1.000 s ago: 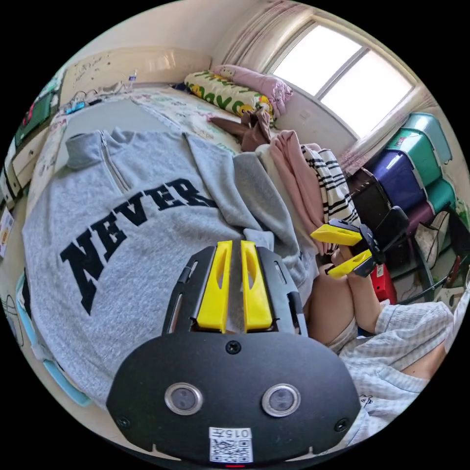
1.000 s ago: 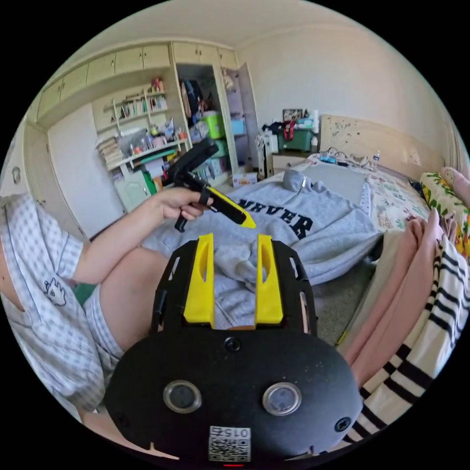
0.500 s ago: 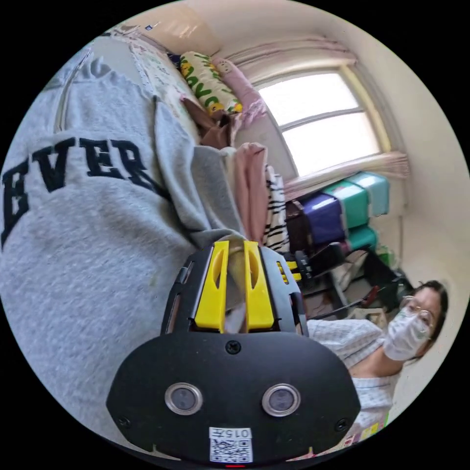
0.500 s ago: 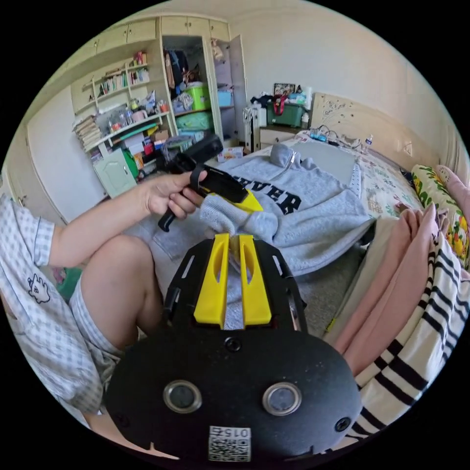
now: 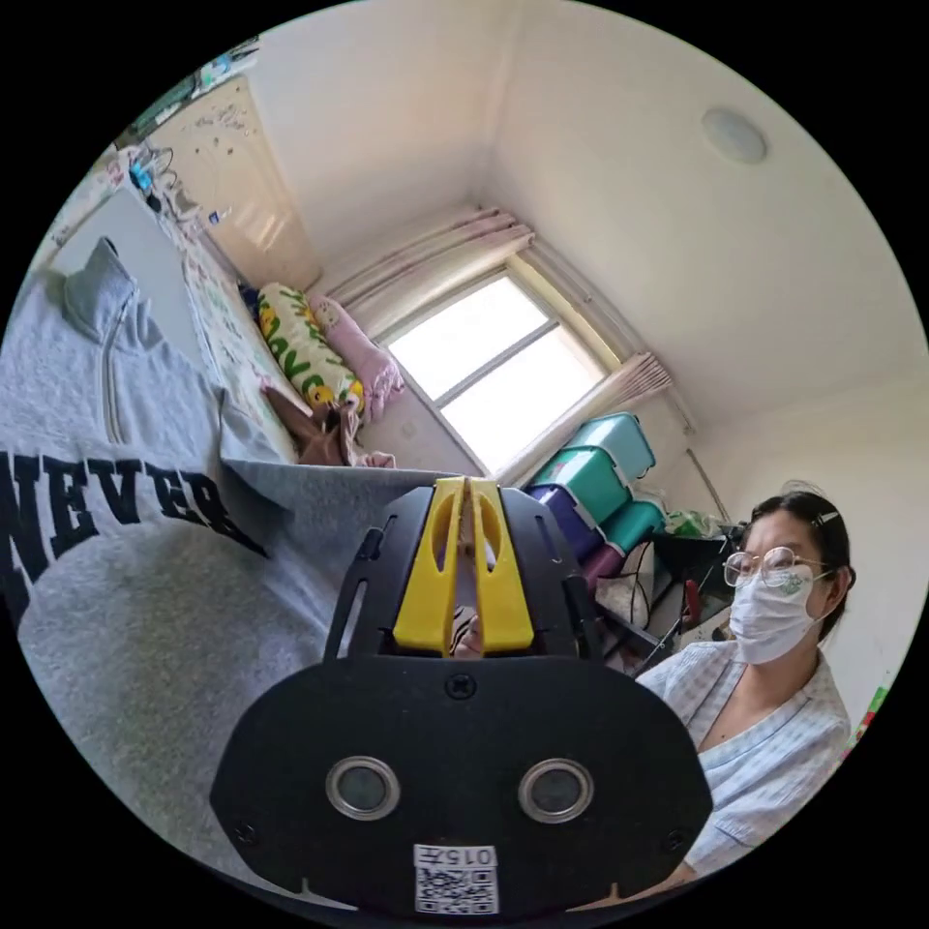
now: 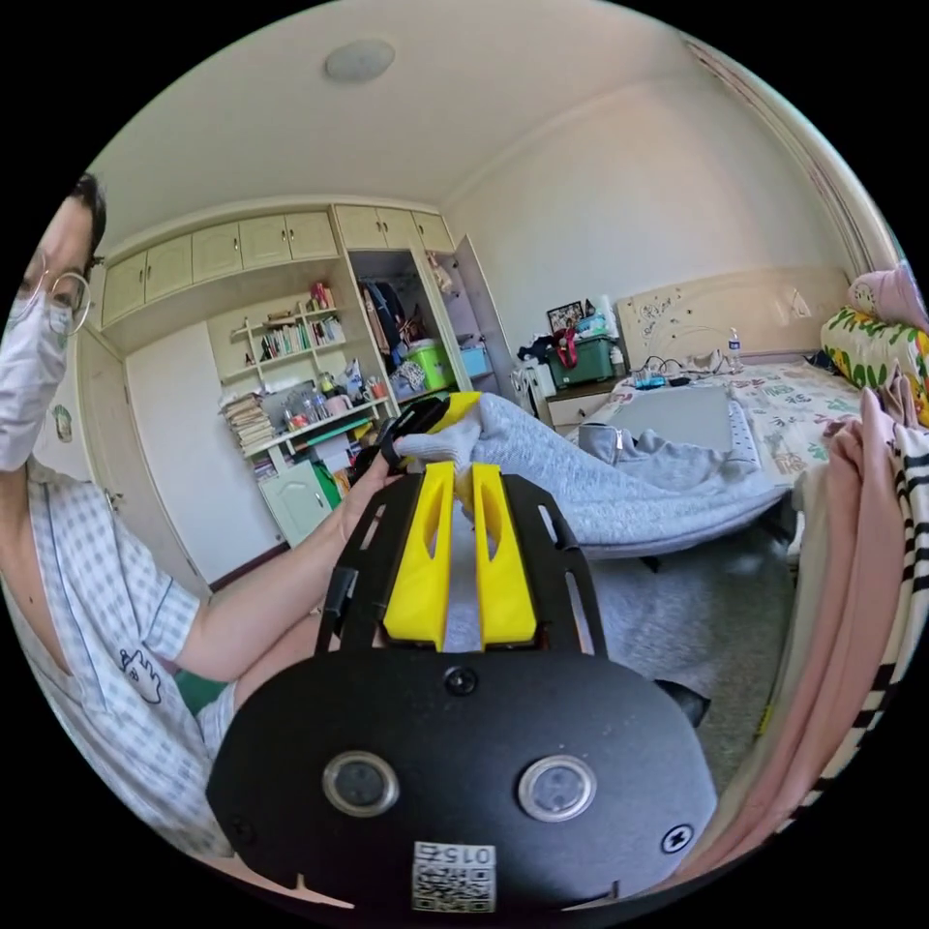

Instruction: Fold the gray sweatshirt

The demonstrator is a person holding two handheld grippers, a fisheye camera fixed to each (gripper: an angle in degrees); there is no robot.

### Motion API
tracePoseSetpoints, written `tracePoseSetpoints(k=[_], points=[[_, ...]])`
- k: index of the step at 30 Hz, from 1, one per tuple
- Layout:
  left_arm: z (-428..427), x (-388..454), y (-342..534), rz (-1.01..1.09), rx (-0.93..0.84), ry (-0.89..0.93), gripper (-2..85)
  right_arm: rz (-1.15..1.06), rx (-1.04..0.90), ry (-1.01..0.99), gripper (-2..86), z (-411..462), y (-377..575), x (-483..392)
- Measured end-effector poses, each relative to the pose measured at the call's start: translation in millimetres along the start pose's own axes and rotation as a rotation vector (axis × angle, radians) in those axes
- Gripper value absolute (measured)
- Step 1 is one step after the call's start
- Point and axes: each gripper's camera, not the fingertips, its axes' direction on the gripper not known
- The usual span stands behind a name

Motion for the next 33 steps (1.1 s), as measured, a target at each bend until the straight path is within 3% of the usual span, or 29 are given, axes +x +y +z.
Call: tracePoseSetpoints(k=[4, 8, 15, 20, 26, 33], points=[[-33.1, 28.2, 4.9, 0.054, 0.099, -0.148, 9.1, 0.084, 0.098, 0.044, 4.2, 8.0, 14.4, 9.2], [-52.8, 29.8, 16.7, 0.046, 0.019, -0.347, 11.2, 0.177, 0.148, -0.027, 4.2, 11.7, 29.9, 37.3], [-34.9, 13.7, 16.6, 0.025, -0.065, -0.137, 11.1, 0.107, 0.071, -0.107, 4.3, 37.0, 29.2, 39.3], [-31.8, 15.9, 18.8, 0.043, -0.066, -0.247, 0.6, -0.011, -0.034, -0.082, 4.4, 78.6, 24.4, 14.3], [-51.1, 60.0, 21.8, 0.179, 0.092, -0.226, -0.7, -0.097, -0.087, -0.226, 4.1, 137.6, 24.3, -8.7], [-57.9, 93.1, 38.6, 0.247, 0.059, -0.354, -0.7, -0.242, -0.165, -0.300, 3.8, 187.5, 35.4, -53.5]])
